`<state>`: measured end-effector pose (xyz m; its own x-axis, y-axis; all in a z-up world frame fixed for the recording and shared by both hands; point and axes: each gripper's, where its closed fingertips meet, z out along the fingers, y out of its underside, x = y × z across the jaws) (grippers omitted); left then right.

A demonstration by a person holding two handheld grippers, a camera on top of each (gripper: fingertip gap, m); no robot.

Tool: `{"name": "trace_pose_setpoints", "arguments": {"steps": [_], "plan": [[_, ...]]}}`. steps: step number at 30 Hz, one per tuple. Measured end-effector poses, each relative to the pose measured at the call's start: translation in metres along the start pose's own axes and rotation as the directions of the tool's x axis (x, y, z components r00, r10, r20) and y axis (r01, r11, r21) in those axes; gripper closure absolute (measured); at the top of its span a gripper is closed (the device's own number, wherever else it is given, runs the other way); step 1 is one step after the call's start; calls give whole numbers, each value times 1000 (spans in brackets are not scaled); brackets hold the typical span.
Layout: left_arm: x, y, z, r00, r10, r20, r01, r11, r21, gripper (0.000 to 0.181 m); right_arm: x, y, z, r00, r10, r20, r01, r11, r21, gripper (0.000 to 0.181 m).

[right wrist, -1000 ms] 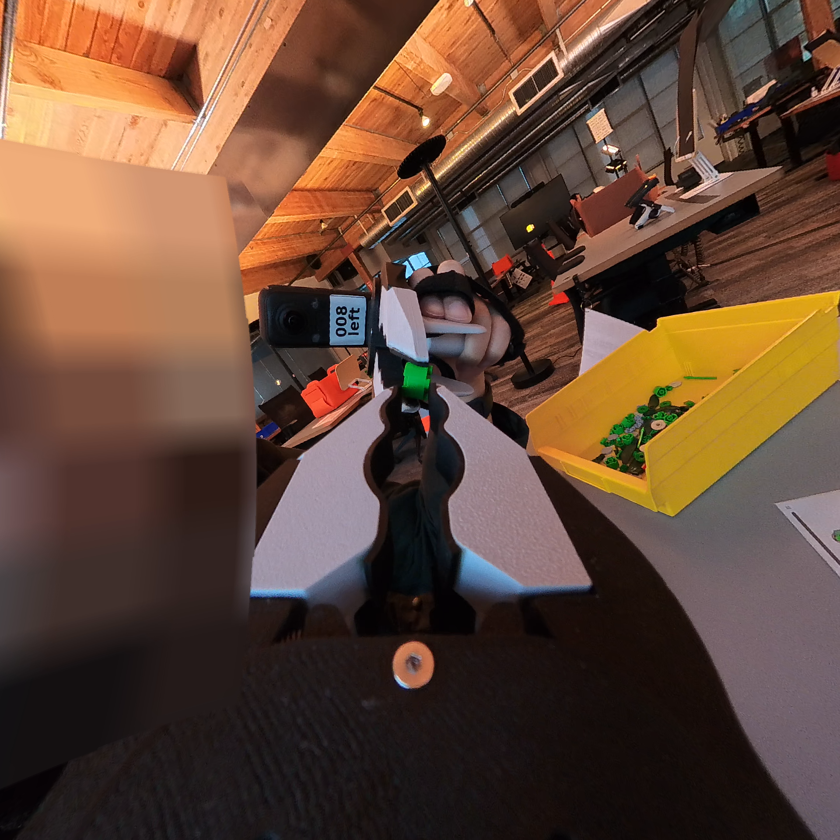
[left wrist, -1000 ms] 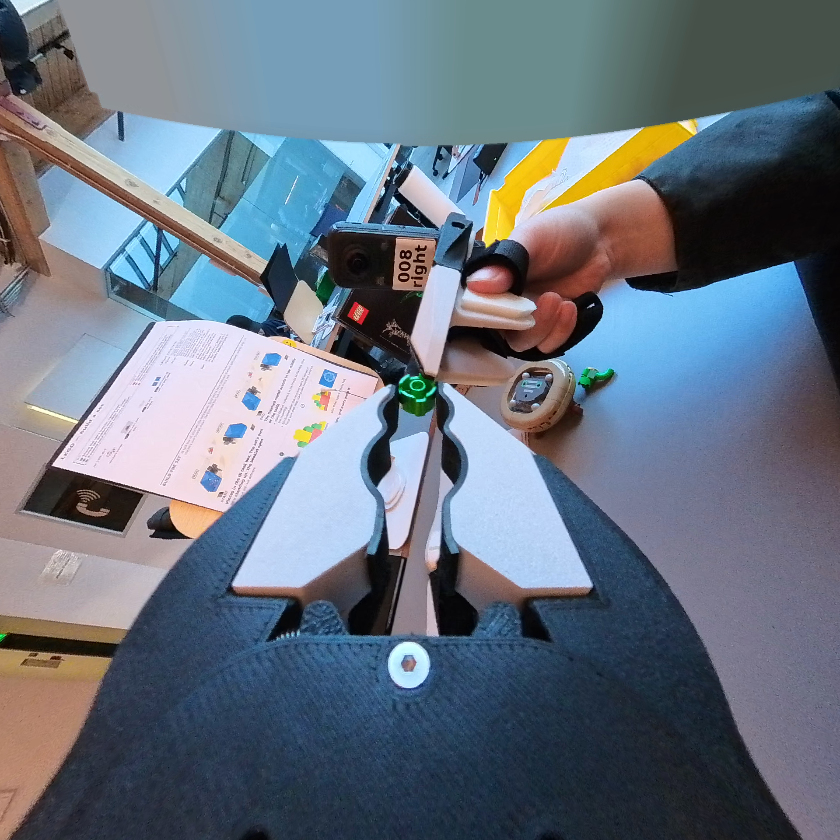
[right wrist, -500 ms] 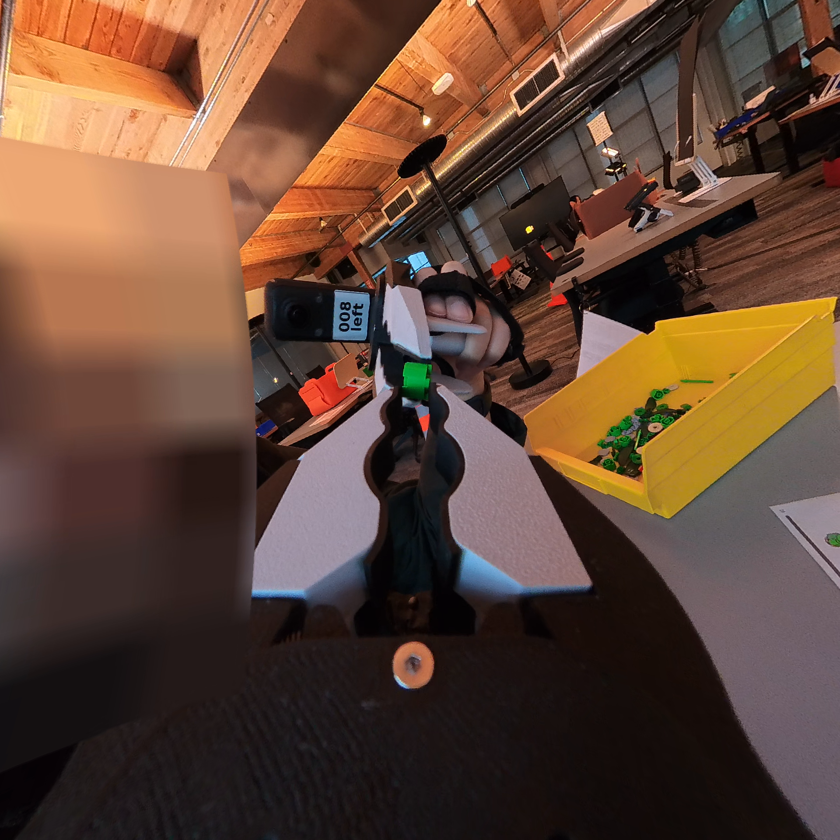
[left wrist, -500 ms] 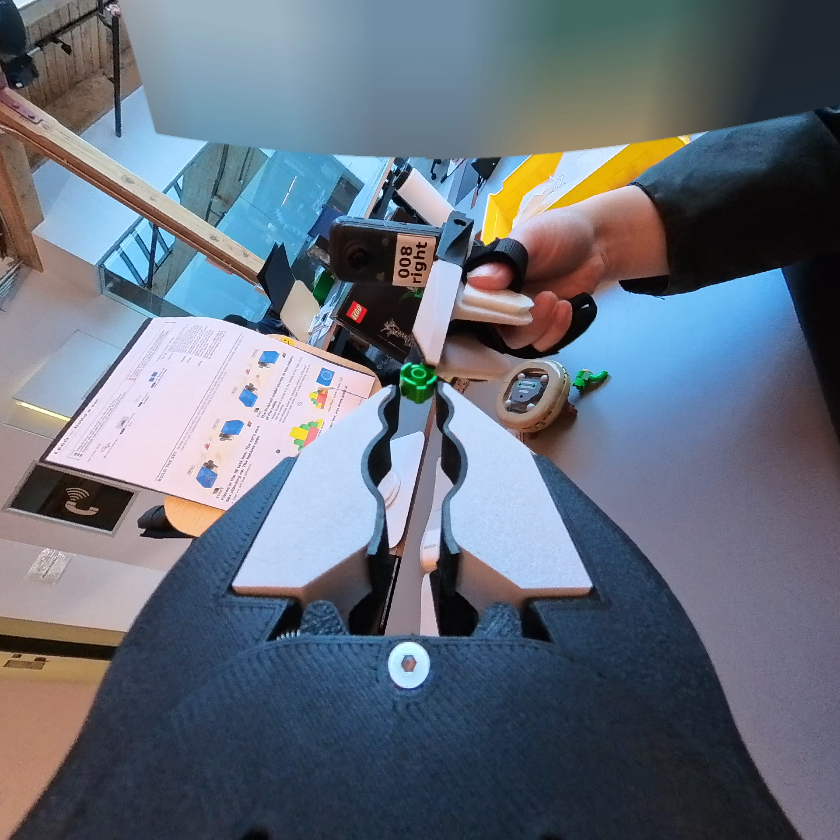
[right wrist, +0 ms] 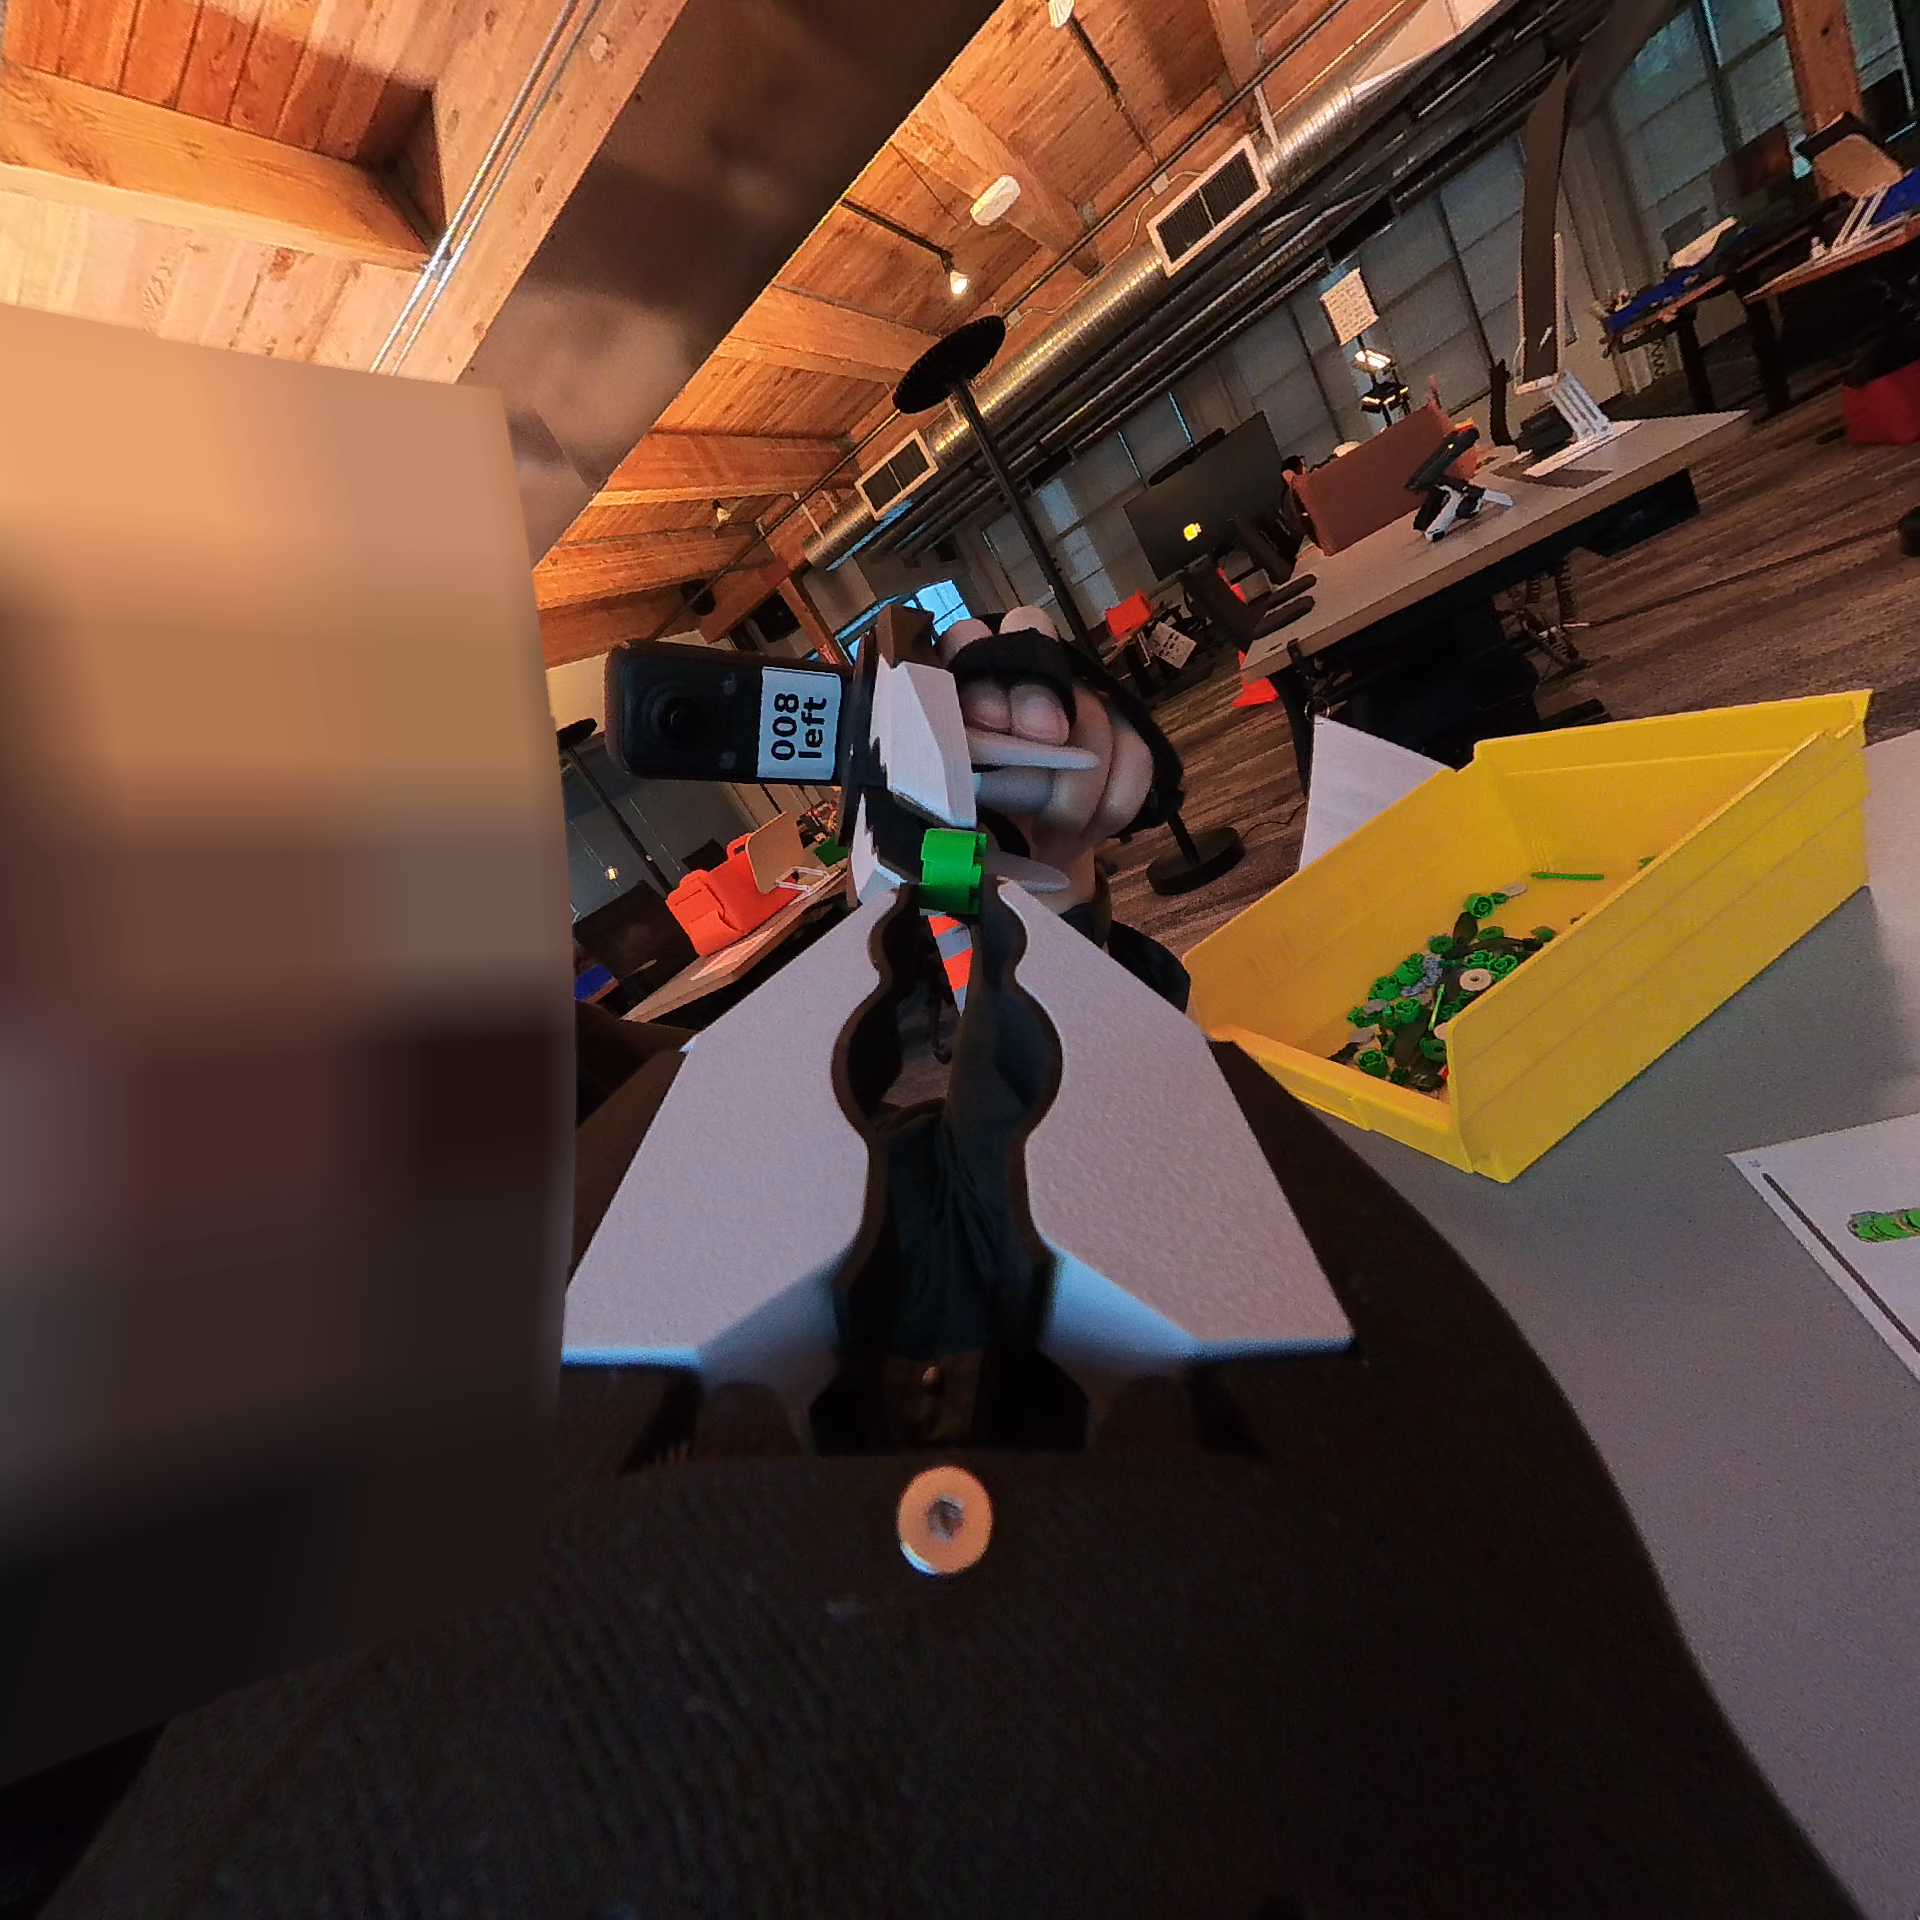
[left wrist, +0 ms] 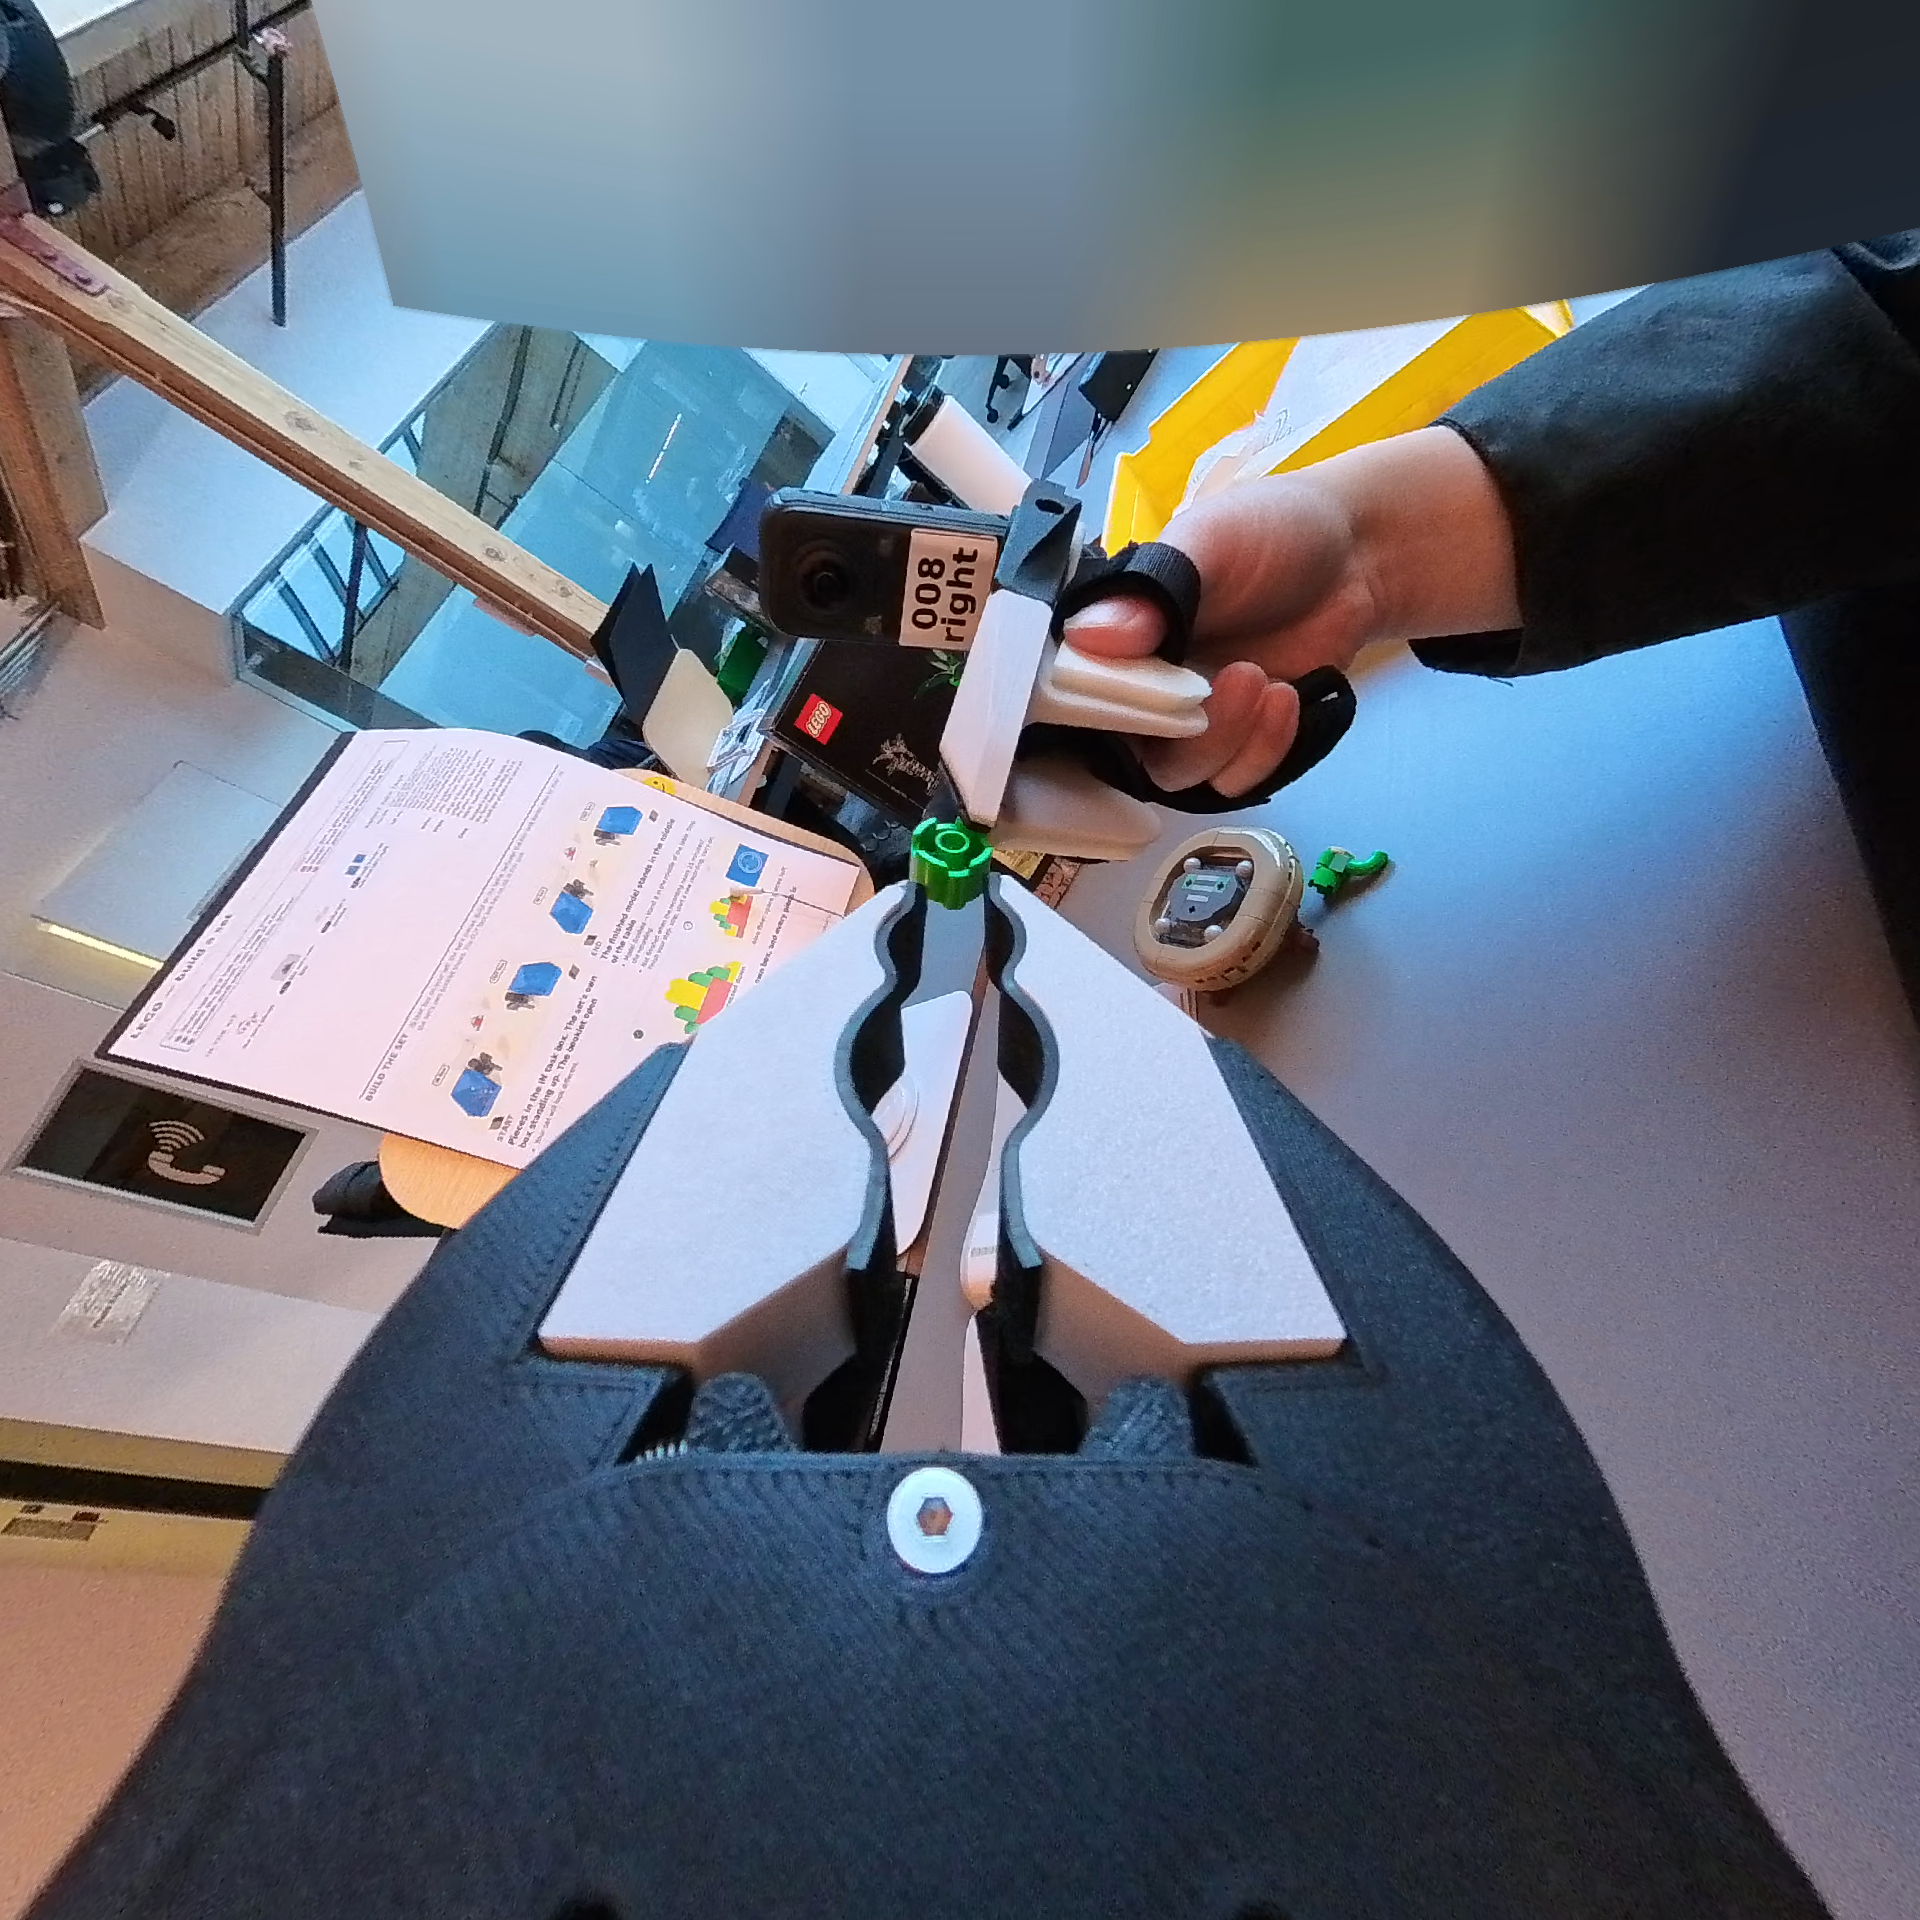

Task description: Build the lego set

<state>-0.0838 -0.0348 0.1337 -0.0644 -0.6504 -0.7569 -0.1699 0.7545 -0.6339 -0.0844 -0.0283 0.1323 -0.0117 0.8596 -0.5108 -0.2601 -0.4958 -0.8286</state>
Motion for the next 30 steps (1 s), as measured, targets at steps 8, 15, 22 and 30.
{"name": "trace_pose_setpoints", "arguments": {"steps": [8, 15, 22, 30], "plan": [[0, -1, 0, 1000, 2, -6, -2, 1000, 1, 173, 1, 0, 0, 1000, 0, -6, 0, 1000, -3, 172], [0, -2, 0, 1000, 2, -9, -2, 1000, 3, 173, 1, 0, 1, 1000, 2, -5, -2, 1000, -5, 172], [-3, -2, -3, 1000, 0, 3, 0, 1000, 10, 174, -5, -2, 1, 996, -92, 0, 92, 996, -2, 172], [3, -27, -26, 994, -79, -73, 92, 975, 203, 177, -16, 5, 3, 362, -917, -168, 887, 394, -240, 171]]}}
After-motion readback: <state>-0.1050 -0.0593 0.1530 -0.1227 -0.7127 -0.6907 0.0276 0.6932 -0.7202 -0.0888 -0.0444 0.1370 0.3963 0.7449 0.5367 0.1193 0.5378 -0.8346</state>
